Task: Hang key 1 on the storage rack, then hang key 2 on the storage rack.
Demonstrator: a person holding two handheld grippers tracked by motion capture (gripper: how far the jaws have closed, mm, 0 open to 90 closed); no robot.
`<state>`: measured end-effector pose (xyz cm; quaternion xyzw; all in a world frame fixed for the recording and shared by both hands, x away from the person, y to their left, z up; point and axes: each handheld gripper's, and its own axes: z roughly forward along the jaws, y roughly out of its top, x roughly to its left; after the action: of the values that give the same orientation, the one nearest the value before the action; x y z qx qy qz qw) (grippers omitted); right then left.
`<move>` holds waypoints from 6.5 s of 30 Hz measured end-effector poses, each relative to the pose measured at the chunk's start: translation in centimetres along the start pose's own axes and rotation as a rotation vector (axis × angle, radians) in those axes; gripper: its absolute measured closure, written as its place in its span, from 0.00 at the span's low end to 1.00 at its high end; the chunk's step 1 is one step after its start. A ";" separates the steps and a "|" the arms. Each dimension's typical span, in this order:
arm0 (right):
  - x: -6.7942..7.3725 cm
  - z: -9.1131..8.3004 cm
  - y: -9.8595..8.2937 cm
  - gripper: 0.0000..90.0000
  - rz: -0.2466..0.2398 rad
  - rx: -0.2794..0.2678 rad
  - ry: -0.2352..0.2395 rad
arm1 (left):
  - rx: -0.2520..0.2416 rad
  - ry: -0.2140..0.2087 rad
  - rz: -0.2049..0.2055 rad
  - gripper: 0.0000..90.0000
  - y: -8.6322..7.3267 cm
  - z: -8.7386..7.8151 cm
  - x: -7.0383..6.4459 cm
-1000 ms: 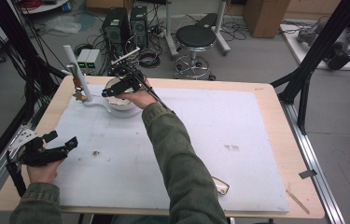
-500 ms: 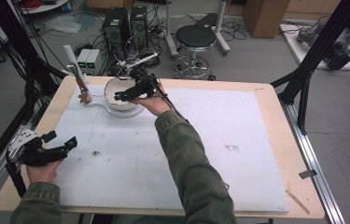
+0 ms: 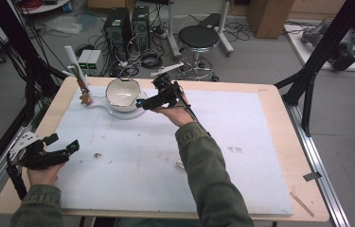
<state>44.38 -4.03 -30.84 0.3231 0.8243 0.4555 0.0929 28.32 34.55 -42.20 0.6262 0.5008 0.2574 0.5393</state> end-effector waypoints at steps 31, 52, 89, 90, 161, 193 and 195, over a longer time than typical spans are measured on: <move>-2.7 -8.3 -10.7 0.00 0.084 0.022 -0.117 | 0.005 -0.001 0.006 0.02 0.0 0.2 -0.1; -2.0 -8.9 -16.6 0.01 0.128 0.095 -0.098 | 0.005 0.000 0.009 0.02 0.1 0.4 -0.1; 1.8 -8.1 -21.0 0.33 -0.038 0.269 -0.034 | 0.004 -0.004 0.008 0.02 0.1 0.5 -0.1; 1.8 -8.1 -21.0 0.36 -0.043 0.269 -0.028 | 0.003 -0.005 0.008 0.02 0.1 0.5 -0.1; 2.7 -10.0 -17.0 0.84 0.108 -0.044 0.230 | 0.001 -0.047 0.019 0.02 0.1 0.3 -1.1; 3.7 -10.1 -11.9 0.83 0.065 -0.229 0.285 | -0.022 -0.177 0.035 0.02 2.2 1.2 -5.0; 3.9 -9.9 -11.5 0.84 0.063 -0.234 0.291 | -0.019 -0.201 0.019 0.02 2.5 1.3 -5.4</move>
<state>31.73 -12.77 -34.00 0.2663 0.7600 0.5928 -0.0046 28.35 29.36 -39.03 0.6484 0.4357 0.2031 0.5903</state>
